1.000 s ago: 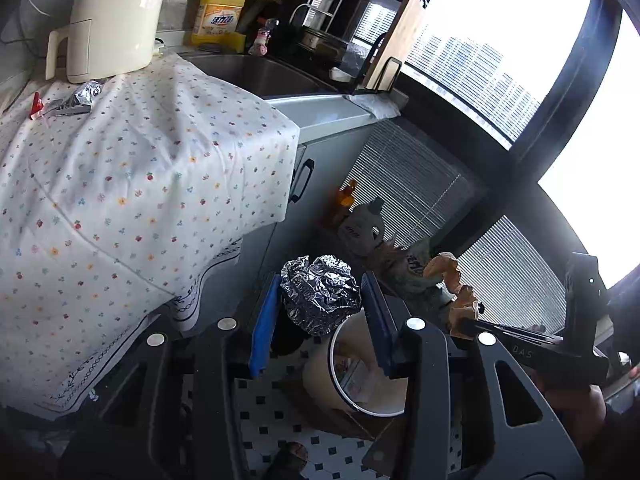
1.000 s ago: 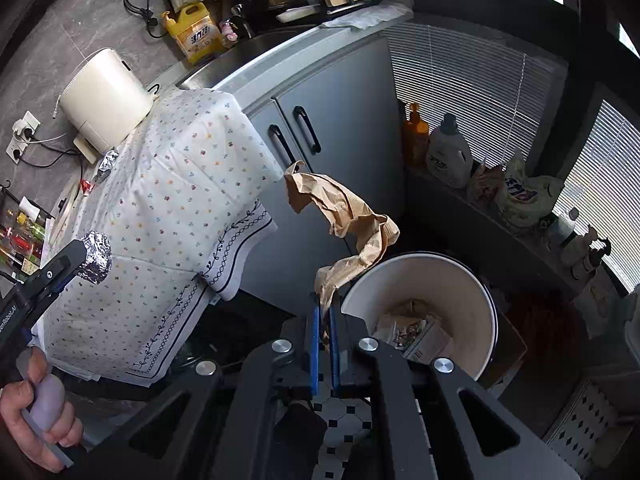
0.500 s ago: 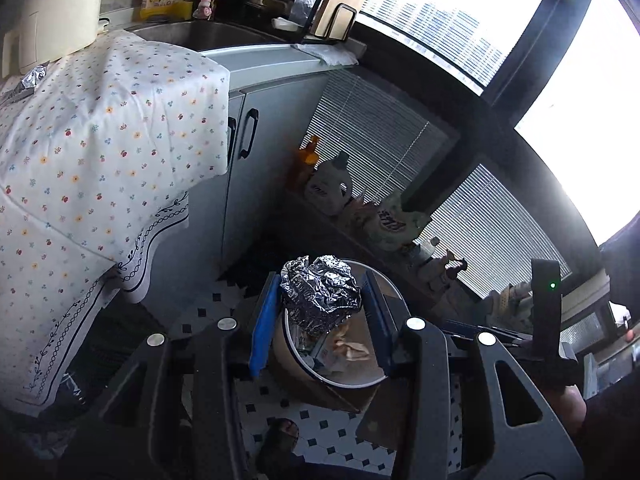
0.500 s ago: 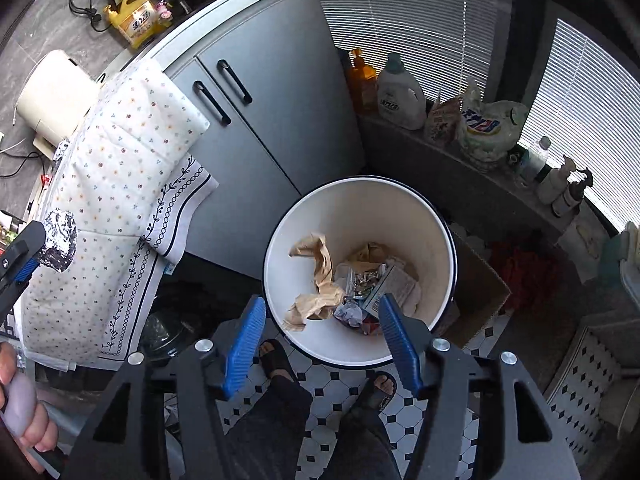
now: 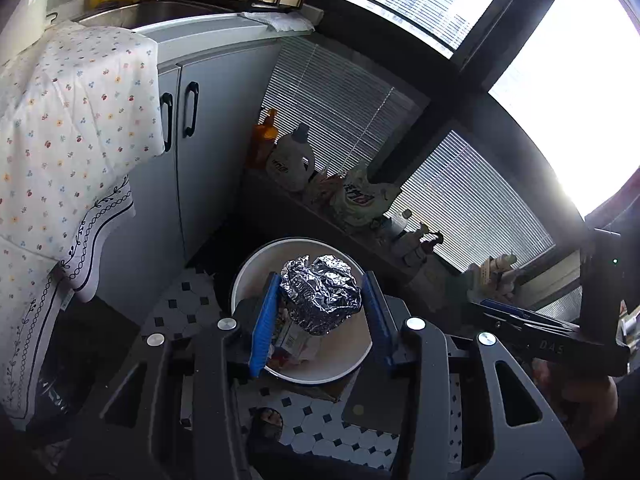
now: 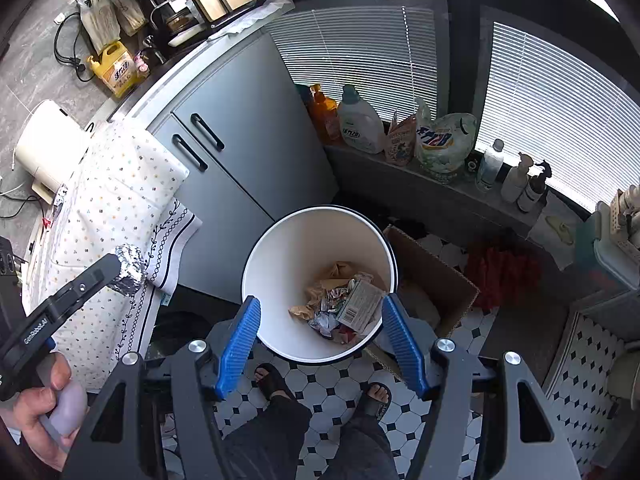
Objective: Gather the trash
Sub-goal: 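Open the right tool over the bin while the left tool releases the foil ball, then move both tools back over the red packet and foil wrapper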
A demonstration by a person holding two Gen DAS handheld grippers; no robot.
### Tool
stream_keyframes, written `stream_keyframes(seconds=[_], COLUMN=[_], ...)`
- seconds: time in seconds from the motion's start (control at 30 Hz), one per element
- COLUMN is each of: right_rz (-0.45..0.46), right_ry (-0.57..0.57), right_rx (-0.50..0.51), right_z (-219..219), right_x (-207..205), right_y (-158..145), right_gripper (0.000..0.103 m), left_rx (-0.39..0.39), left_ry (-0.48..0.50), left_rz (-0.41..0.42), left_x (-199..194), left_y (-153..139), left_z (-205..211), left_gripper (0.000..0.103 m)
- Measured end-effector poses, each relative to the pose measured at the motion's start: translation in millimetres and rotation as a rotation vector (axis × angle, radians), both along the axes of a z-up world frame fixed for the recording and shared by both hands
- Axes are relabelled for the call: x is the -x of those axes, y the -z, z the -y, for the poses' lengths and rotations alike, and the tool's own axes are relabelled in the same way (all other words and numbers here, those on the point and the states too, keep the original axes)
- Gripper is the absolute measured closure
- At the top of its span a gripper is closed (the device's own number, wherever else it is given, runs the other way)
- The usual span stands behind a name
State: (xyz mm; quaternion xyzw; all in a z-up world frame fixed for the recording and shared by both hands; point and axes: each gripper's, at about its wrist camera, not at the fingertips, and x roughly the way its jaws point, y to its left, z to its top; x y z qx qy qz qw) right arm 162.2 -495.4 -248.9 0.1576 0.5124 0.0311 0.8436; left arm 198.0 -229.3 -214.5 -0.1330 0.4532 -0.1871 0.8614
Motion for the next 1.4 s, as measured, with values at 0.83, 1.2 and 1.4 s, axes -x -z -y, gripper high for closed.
stream_keyframes(seconds=[0.83,1.2,1.4], right_rz=[0.081,0.216,0.234], right_ry=[-0.045,-0.186,-0.254], right_rx=[-0.054,-0.047,-0.064], right_z=[-37.9,-151.6,-222.1], right_x=[-23.8,-74.0,-98.9], right_y=[-29.7,-81.2,-98.8], right_gripper=[0.035,0.008,0.008], left_rx=[0.029,-0.023,-0.023], left_ry=[-0.123,-0.32,-0.423], left_rz=[0.059,0.124,0.155], left_x=[-15.5,-6.0,-3.8], left_y=[-41.6,-77.3,-90.8], left_z=[-62.5,-187.3,-258.3], left_gripper=[0.006,0.006,0.006])
